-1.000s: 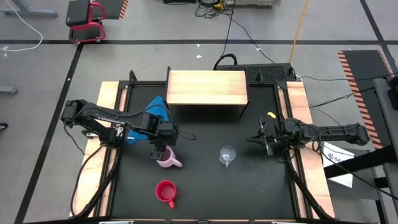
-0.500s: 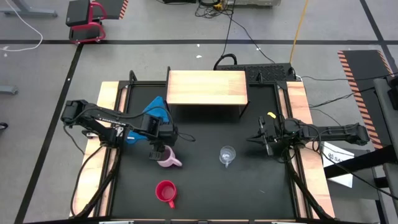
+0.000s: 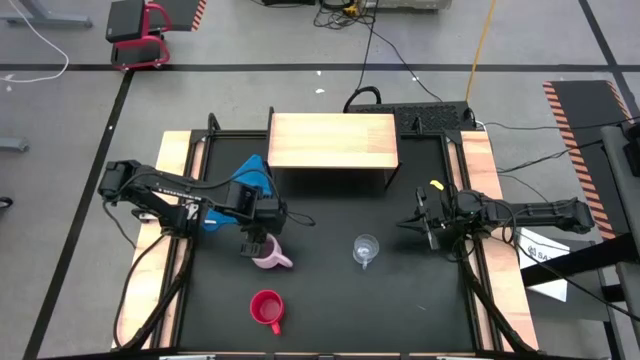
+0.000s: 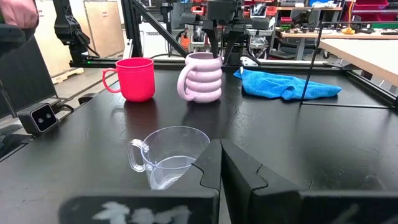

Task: Stack small to large cups/mugs on shelf
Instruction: Put the purple mug on the shelf

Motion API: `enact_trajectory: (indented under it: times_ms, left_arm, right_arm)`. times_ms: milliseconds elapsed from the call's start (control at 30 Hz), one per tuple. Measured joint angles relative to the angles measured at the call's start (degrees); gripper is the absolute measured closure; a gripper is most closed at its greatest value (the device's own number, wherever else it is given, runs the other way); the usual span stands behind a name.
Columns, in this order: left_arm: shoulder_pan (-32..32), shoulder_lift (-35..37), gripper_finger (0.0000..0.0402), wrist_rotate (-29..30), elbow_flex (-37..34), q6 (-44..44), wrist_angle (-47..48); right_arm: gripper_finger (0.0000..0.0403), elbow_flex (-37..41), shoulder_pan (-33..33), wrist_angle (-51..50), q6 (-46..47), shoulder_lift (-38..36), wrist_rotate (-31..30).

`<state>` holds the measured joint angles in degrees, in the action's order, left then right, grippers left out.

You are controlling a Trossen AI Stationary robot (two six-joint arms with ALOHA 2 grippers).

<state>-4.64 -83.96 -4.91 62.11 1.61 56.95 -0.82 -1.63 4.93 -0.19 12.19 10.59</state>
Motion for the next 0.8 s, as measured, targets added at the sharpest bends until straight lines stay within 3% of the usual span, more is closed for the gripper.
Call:
enact_trajectory:
  times_ms: [167,333,800]
  left_arm:
    - [0.0,0.0,0.0319,0.31,0.0,1.01,0.0]
    - [-0.26,-0.04,0.0384,1.82,0.0,4.72,-0.05]
    - [-0.26,0.39,0.0392,4.56,0.81,8.94,0.58]
  right_arm:
    - [0.0403,0.02,0.0,0.0,0.0,0.0,0.0]
    - [0.0403,0.0,0.0,0.0,-0.02,-0.01,0.0]
    - [0.0403,0.0,0.0,0.0,-0.01,0.0,0.02]
